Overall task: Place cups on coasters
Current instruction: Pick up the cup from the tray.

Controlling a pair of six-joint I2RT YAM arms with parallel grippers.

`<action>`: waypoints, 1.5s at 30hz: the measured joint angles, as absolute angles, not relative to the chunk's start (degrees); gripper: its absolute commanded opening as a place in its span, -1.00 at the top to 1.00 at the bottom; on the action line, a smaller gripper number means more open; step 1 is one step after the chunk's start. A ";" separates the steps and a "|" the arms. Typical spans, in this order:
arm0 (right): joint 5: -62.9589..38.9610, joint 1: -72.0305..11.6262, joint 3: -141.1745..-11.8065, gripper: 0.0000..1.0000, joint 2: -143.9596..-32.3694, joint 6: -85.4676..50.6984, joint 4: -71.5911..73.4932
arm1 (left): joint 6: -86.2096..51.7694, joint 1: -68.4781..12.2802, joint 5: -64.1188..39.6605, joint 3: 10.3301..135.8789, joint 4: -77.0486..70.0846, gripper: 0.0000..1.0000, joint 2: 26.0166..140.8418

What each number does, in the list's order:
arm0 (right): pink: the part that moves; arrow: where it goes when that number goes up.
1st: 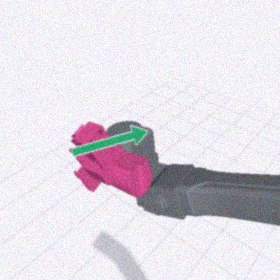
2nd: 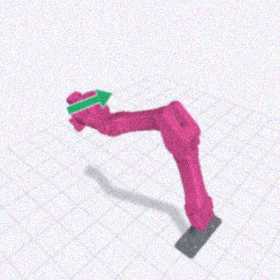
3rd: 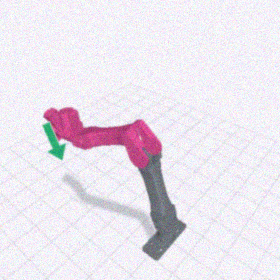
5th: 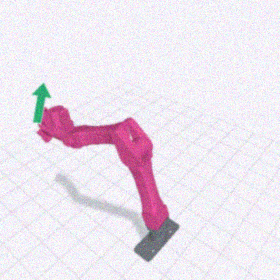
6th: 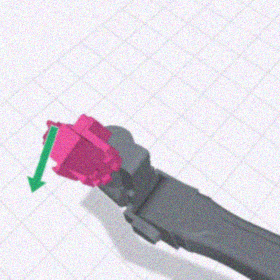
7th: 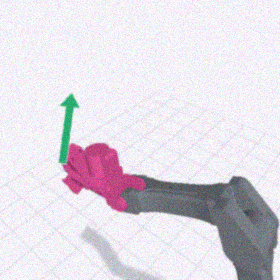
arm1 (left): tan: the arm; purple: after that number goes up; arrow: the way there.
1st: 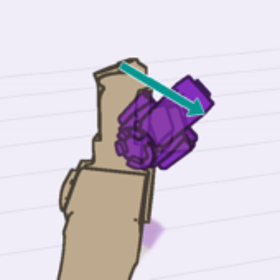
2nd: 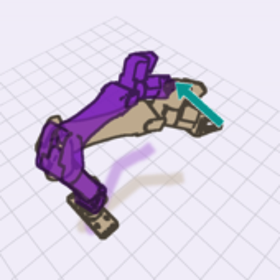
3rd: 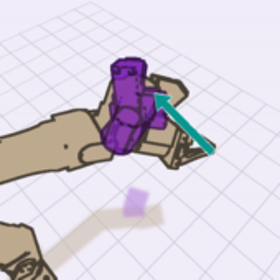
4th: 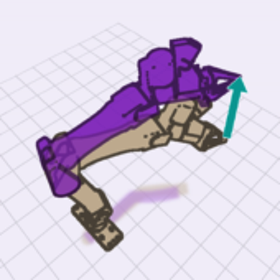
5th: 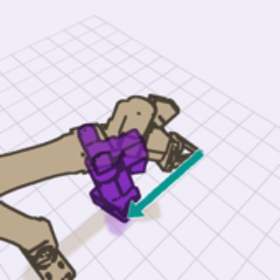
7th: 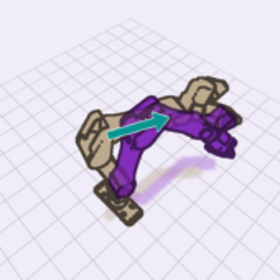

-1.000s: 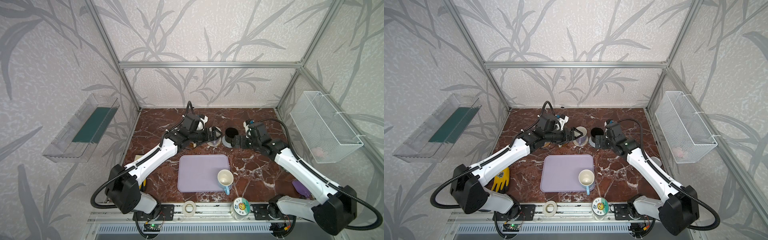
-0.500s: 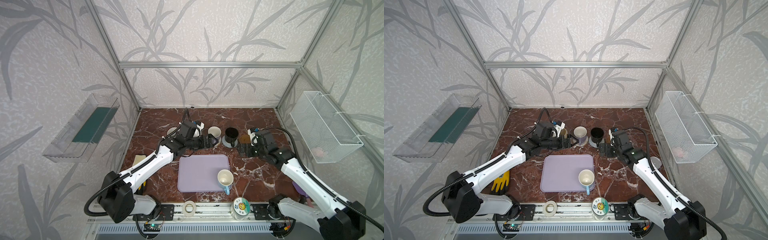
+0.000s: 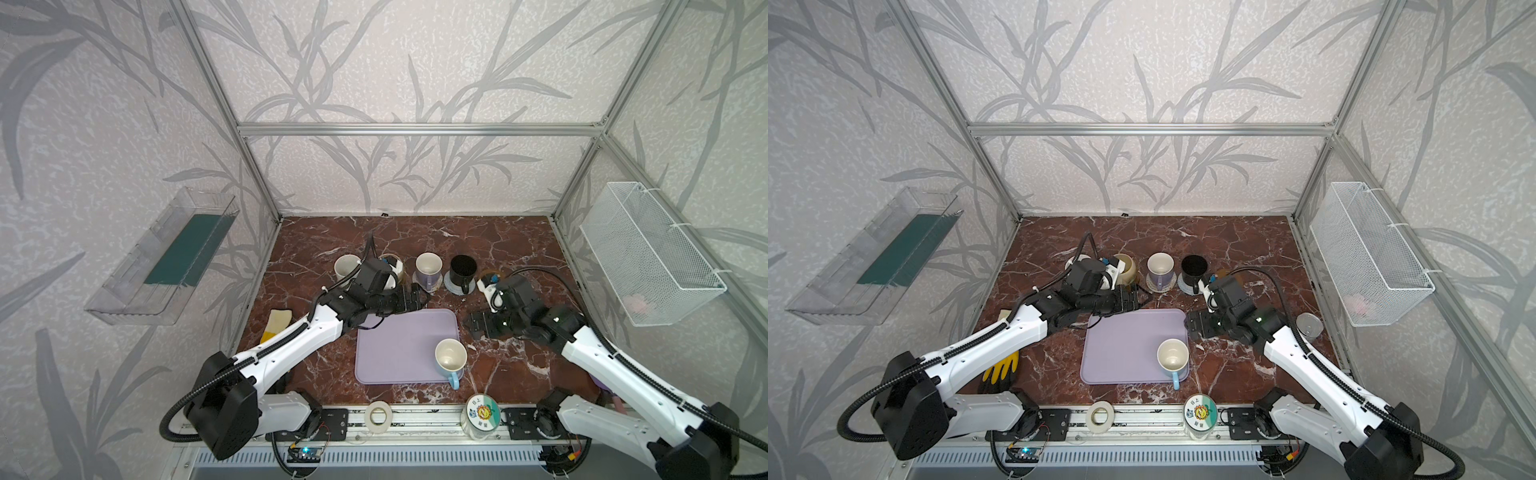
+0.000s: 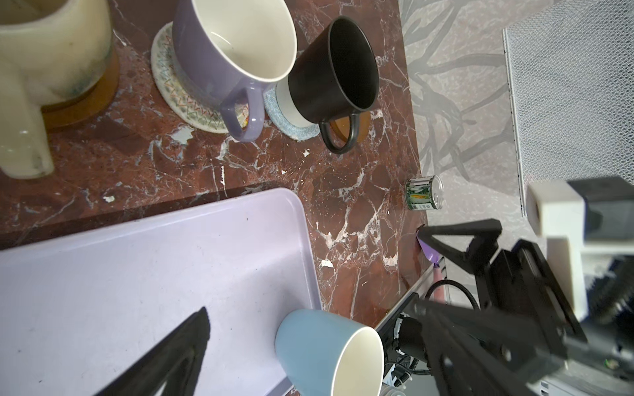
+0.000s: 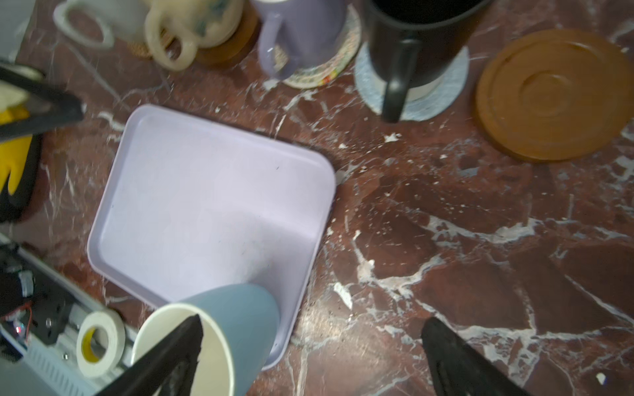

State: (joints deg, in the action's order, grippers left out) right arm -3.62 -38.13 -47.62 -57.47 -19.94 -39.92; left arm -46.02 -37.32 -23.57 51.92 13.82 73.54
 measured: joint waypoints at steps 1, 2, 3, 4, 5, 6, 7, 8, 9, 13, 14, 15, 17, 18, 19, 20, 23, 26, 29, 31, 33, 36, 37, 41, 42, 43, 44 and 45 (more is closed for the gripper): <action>-2.57 -41.17 -47.64 -0.98 -57.21 -20.27 -40.82 | -46.35 -37.47 -23.57 51.62 13.72 -0.99 73.58; -1.50 -43.40 -47.64 -0.98 -57.17 -20.69 -41.45 | -46.61 -37.56 -23.62 51.33 13.63 -0.99 73.60; -0.38 -45.95 -47.64 -0.98 -57.17 -21.30 -42.04 | -46.83 -37.65 -23.62 51.07 13.65 -0.99 73.65; 0.95 -48.71 -47.64 -0.98 -57.23 -22.02 -42.61 | -47.13 -37.71 -23.59 50.81 13.61 -0.99 73.69; 2.17 -51.27 -47.64 -0.98 -57.28 -22.81 -42.89 | -47.37 -37.76 -23.57 50.57 13.61 -0.99 73.69; 3.73 -54.30 -47.64 -0.98 -57.39 -23.83 -43.16 | -47.68 -37.76 -23.38 50.30 13.56 -0.99 73.69; 4.67 -57.36 -47.64 -0.98 -57.56 -24.84 -43.33 | -48.07 -37.78 -22.98 50.04 13.45 -0.99 73.69; 5.67 -59.55 -47.64 -0.98 -57.78 -25.63 -43.44 | -48.53 -37.78 -22.50 49.74 13.30 -0.99 73.69; 6.50 -62.04 -47.64 -0.98 -58.11 -26.89 -43.68 | -49.12 -37.78 -21.98 49.30 12.97 -0.99 73.58; 9.65 -68.58 -47.64 -0.98 -59.27 -31.81 -44.56 | -51.99 -37.76 -19.79 46.15 11.53 -0.99 72.34; 10.55 -69.80 -47.62 -0.98 -59.53 -33.17 -44.71 | -52.51 -37.76 -19.53 45.58 11.53 -0.99 71.99; 11.20 -71.02 -47.59 -0.98 -59.86 -34.44 -44.84 | -52.84 -37.76 -19.49 45.23 11.55 -0.99 71.66; 12.45 -73.01 -47.51 -0.98 -60.77 -36.56 -44.88 | -53.21 -37.78 -19.68 45.19 11.57 -0.99 71.44; 13.10 -73.76 -47.48 -0.98 -61.41 -37.47 -44.99 | -53.23 -37.78 -20.08 45.19 11.62 -0.99 71.42; 13.65 -74.39 -47.48 -0.98 -62.13 -38.26 -45.08 | -53.30 -37.82 -20.62 45.19 11.94 -0.99 71.42; 14.20 -74.74 -47.48 -0.99 -62.74 -38.83 -45.19 | -53.34 -37.82 -21.10 45.19 12.34 -0.99 71.42; 15.44 -75.44 -47.48 -0.94 -64.73 -40.82 -45.67 | -53.36 -38.04 -22.26 45.19 13.54 -0.99 71.18; 15.59 -75.46 -46.96 -0.85 -65.25 -41.98 -45.25 | -53.56 -38.17 -22.52 44.69 14.85 -0.99 69.19; 15.55 -75.50 -45.98 -0.68 -65.36 -42.65 -45.17 | -53.93 -38.26 -22.44 43.64 15.16 -0.99 66.81; 15.49 -75.50 -45.74 -0.56 -65.78 -42.89 -45.08 | -54.37 -38.37 -22.33 42.72 15.25 -0.98 65.82; 15.42 -75.50 -45.74 -0.51 -66.43 -43.07 -44.80 | -54.87 -38.59 -22.04 42.19 15.66 -0.98 65.54; 15.38 -75.50 -45.74 -0.39 -67.88 -43.07 -44.51 | -55.13 -38.63 -21.43 42.13 16.12 -0.98 65.49; 15.33 -75.50 -45.74 -0.36 -68.38 -43.09 -44.42 | -55.13 -38.65 -21.19 42.13 16.23 -0.98 65.43; 14.85 -75.50 -45.74 -0.26 -69.84 -43.05 -43.94 | -55.22 -39.00 -20.75 42.13 16.38 -0.98 65.32; 14.74 -75.50 -45.74 -0.22 -69.95 -43.05 -43.92 | -55.29 -39.11 -20.62 42.13 16.40 -0.97 65.32; 14.70 -75.50 -45.74 -0.18 -70.00 -43.05 -43.92 | -55.33 -39.29 -20.56 42.13 16.40 -0.97 65.32; 14.59 -75.50 -45.74 -0.12 -70.04 -43.07 -43.94 | -55.35 -39.38 -20.51 42.13 16.40 -0.98 65.32; 14.52 -75.50 -45.74 0.02 -70.08 -43.05 -43.94 | -55.40 -39.51 -20.45 42.13 16.40 -0.98 65.32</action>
